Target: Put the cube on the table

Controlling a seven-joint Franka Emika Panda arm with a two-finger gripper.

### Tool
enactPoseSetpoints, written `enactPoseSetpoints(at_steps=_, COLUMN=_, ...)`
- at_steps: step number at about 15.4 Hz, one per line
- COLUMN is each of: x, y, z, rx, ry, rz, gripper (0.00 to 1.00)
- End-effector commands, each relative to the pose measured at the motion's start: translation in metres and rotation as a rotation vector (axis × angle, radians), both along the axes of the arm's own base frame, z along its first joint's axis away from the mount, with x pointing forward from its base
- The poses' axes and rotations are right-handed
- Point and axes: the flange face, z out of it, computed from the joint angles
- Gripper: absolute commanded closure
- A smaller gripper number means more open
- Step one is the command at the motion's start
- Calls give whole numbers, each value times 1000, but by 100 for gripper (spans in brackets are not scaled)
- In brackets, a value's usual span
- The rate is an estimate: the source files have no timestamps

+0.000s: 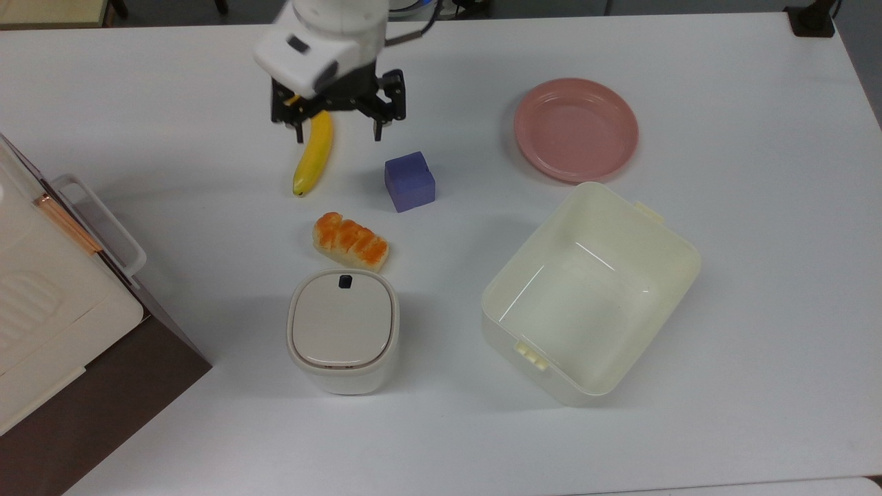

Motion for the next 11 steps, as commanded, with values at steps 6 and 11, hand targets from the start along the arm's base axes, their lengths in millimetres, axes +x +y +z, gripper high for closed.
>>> enactPoseSetpoints(at_steps=6, x=-41, y=-18, z=61, rx=144, ry=4, rz=-218, gripper=0)
enactPoseSetpoints(at_steps=11, x=-43, y=-10, z=66, rx=131, ry=3, rz=-206, gripper=0)
